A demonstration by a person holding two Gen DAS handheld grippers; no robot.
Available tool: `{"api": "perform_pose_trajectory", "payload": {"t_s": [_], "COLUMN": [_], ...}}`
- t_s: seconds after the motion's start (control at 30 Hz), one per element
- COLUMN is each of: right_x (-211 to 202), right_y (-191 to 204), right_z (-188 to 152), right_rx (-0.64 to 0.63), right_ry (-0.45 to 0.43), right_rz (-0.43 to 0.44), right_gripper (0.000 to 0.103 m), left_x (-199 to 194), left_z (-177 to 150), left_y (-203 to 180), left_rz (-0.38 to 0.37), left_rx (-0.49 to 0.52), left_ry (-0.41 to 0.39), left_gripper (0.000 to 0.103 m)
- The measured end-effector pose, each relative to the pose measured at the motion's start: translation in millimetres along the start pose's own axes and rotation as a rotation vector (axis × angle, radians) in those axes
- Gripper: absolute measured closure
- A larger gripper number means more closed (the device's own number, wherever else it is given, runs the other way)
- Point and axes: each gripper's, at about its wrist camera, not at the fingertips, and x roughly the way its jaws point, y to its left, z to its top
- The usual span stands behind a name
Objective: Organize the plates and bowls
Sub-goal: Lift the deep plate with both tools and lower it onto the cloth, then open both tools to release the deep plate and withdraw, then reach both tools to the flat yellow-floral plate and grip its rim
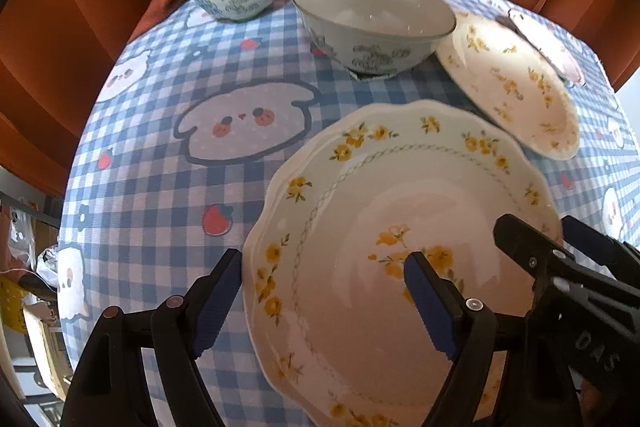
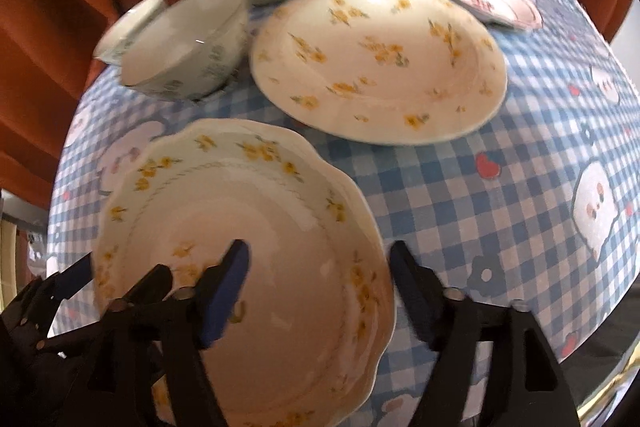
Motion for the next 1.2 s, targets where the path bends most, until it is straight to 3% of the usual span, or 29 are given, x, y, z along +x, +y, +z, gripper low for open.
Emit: {"api": "perform_pose_trajectory", "payload": {"t_s": [0.17, 0.57, 0.93, 1.2], "right_x": [-26.6, -66.1, -61.7, -43.3], "right_y": [-2.8, -43.1, -93.6, -123.7], "right_z": [3.2, 23.1, 70.6, 116.4], "right_rx": [-0.021, -0.011, -0.05, -0.073], "right_ry": [-0.067, -0.168, -0.157, -0.153], "right_rz": [0.017, -0.037, -0.035, -0.012], "right_gripper": [0.016, 0.016, 0.016, 0.016], "left_x": [-31.1, -54.5, -41.9, -25.3], "left_z": [3.7, 22.9, 57.0, 92.5], "left_y": [-8.5, -55.8, -107.0, -133.4], "left_rz": [-0.011, -0.067, -0.053, -0.004], "left_rx": [0.033, 0.054, -0.028, -0.086], "left_ry": [-0.097, -0.193, -0.184, -0.182], "left_gripper": [0.019, 0.017, 0.017, 0.017]}}
